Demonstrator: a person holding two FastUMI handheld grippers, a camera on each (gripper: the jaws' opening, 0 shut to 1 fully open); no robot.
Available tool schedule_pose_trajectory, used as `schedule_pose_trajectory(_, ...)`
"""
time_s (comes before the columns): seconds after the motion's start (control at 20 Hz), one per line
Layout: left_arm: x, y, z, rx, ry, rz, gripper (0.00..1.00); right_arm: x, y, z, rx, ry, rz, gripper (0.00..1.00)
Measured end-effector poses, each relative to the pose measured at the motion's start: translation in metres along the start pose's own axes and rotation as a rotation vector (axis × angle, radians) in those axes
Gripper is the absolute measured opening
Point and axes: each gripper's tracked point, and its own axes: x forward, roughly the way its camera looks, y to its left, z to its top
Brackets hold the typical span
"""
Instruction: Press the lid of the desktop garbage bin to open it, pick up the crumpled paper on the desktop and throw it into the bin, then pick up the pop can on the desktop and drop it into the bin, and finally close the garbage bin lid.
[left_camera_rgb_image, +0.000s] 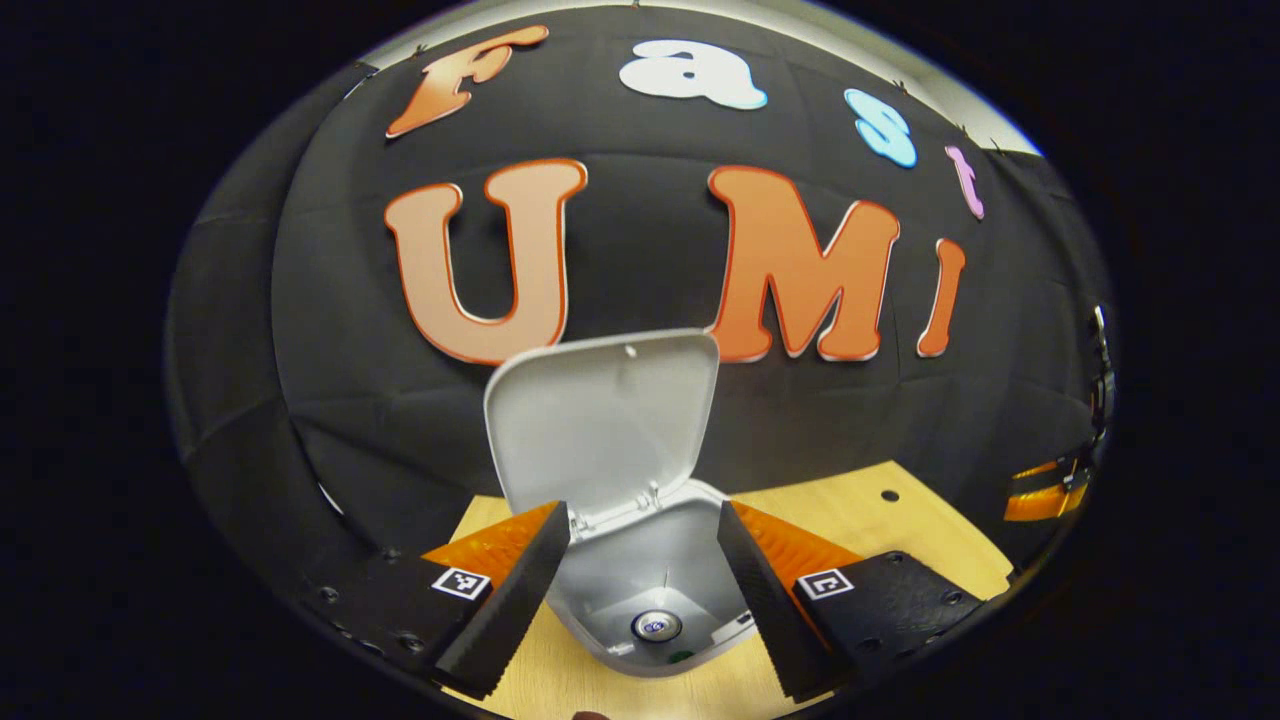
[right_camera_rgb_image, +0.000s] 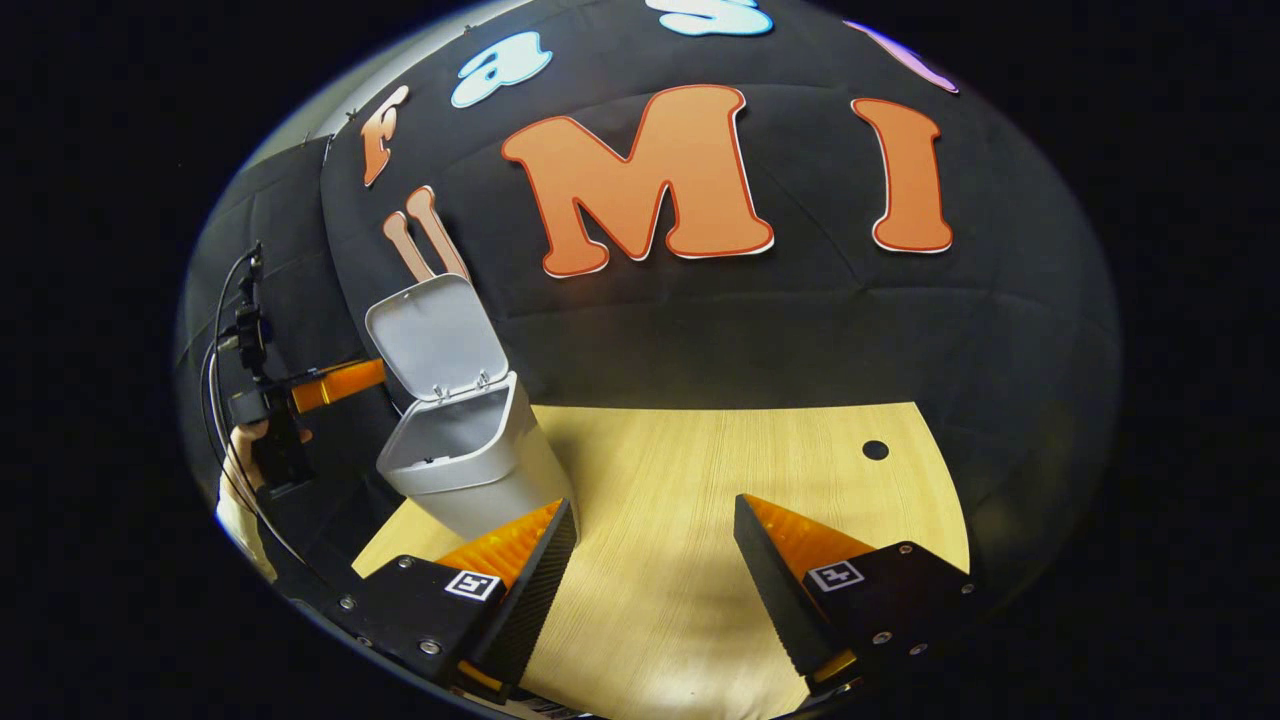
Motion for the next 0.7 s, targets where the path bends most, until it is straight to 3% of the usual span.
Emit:
schedule_pose_trajectory(0.3, 0.019, 0.040, 0.078, 0.006, -0.034, 0.036, 0.94, -0.008, 0.008, 0.004, -0.013, -0.014, 0.013, 0.96)
schedule_pose_trajectory(0.55, 0.052, 0.051, 0.135, -0.104, -0.003, -0.039, 0.94, -0.014, 0.005, 0.011, -0.009, -0.034, 0.006, 0.96)
schedule_pose_trajectory(0.7, 0.080, 0.062, 0.148, -0.074, 0.047, -0.020, 0.94, -0.014, 0.005, 0.012, -0.004, -0.040, 0.005, 0.96)
